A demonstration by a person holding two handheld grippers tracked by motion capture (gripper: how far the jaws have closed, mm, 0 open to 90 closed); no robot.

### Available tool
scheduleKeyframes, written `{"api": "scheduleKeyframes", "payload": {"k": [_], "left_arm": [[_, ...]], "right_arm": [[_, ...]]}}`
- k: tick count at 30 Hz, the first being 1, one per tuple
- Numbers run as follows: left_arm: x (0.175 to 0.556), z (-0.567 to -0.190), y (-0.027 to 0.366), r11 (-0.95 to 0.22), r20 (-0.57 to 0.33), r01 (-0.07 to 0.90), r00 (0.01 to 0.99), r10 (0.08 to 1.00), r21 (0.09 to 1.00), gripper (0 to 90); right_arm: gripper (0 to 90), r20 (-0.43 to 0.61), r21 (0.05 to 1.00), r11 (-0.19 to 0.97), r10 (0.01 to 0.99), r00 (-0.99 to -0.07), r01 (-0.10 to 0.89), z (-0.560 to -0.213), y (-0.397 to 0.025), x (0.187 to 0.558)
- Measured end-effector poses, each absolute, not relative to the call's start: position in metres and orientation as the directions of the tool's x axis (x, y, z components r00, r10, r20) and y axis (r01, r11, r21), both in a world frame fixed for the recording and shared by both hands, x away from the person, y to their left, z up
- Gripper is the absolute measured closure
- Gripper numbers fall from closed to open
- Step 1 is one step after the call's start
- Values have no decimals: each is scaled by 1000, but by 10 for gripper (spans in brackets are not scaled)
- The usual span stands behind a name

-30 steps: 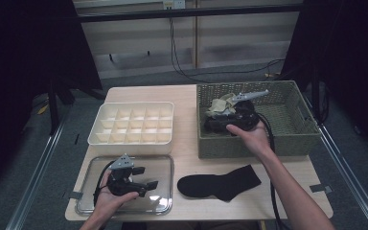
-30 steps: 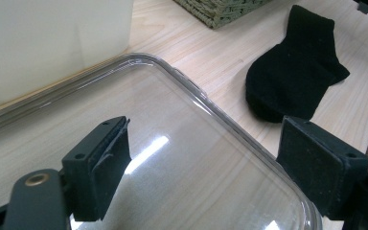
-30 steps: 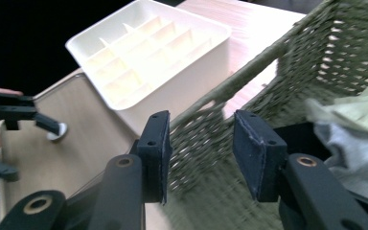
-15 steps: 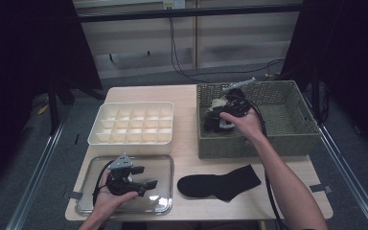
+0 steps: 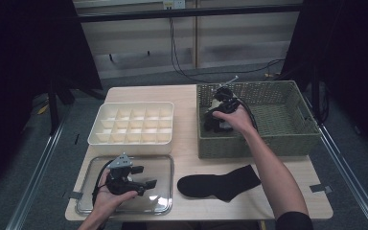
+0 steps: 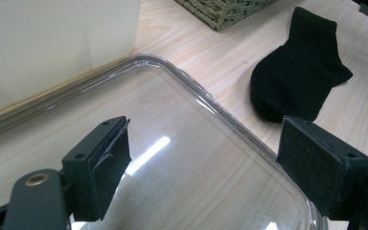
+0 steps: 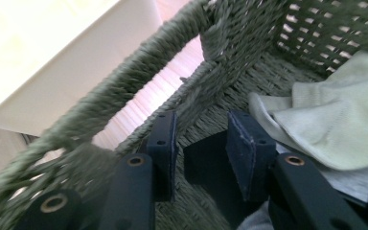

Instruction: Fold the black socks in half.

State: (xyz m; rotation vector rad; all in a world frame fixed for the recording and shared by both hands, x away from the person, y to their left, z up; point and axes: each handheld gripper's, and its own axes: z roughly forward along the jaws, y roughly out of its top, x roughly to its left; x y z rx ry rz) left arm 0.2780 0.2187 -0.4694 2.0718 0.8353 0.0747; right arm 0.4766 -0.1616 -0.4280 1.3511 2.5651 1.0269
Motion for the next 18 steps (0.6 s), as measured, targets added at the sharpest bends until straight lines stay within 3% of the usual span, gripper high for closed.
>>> {"api": "scheduleKeyframes", "payload": {"k": [11, 18], "left_arm": [[279, -471, 216, -399, -247, 533, 778, 578, 747, 182], [279, -471, 216, -399, -246, 529, 781, 574, 749, 182]], "right_arm": [[638, 228, 499, 459, 749, -622, 735, -449, -151, 497], [579, 237, 439, 487, 748, -620, 755, -462, -147, 500]]}}
